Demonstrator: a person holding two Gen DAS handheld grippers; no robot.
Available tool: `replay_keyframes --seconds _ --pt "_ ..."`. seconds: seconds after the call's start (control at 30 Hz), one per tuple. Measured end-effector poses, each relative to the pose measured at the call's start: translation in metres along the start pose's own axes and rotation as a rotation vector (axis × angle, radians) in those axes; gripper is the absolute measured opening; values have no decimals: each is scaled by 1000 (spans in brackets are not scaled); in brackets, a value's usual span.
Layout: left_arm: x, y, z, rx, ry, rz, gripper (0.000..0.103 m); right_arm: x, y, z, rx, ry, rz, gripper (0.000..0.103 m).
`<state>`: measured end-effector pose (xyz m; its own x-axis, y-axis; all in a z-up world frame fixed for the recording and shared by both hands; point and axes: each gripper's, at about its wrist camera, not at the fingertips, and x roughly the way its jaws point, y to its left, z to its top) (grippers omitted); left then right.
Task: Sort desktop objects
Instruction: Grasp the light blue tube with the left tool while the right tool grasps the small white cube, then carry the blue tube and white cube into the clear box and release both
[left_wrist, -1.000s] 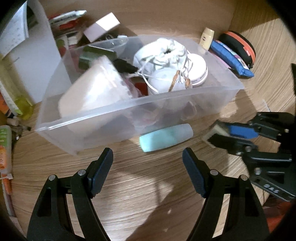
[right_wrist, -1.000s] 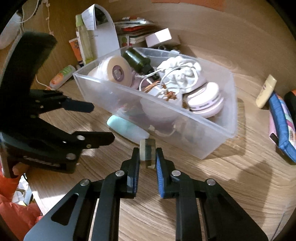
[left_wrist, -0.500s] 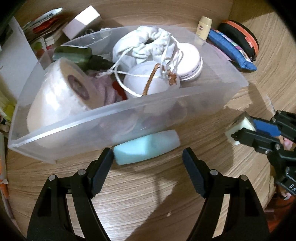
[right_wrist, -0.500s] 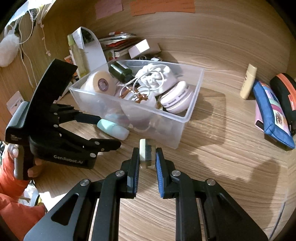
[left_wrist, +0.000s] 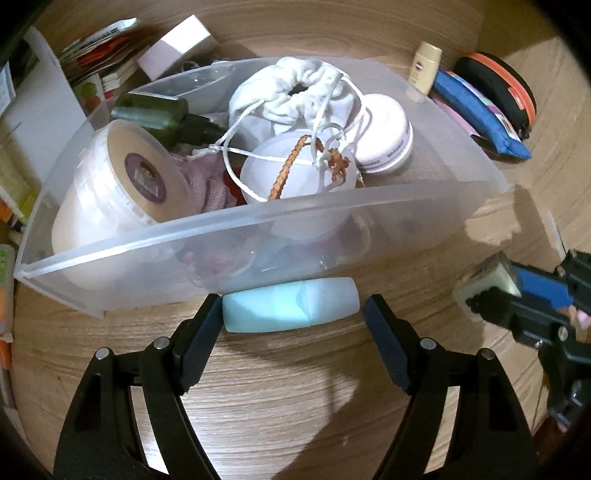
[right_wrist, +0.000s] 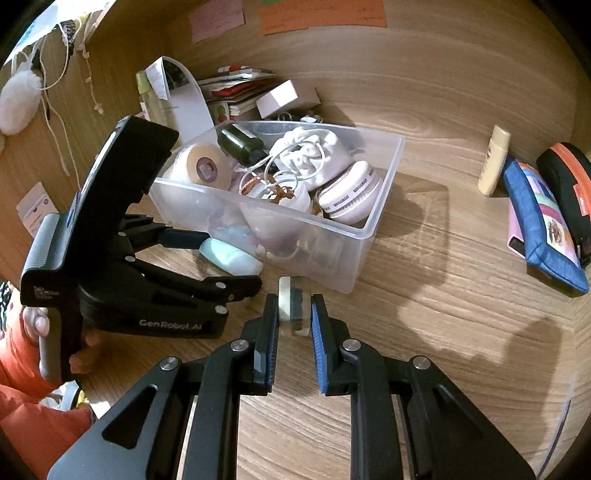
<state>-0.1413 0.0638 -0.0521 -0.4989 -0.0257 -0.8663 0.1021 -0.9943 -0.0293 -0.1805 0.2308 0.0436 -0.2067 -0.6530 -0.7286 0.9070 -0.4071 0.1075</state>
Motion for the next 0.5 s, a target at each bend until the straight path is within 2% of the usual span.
replay_keyframes --seconds 0.07,0.3,0.5 --pt "-1 0 -1 2 -6 14 73 0 0 -1 4 1 0 15" --pt "-5 1 -7 -2 -7 -39 73 -1 2 0 7 -2 -5 15" --pt "-22 5 -10 -1 -49 -43 73 -5 6 4 6 -17 -9 15"
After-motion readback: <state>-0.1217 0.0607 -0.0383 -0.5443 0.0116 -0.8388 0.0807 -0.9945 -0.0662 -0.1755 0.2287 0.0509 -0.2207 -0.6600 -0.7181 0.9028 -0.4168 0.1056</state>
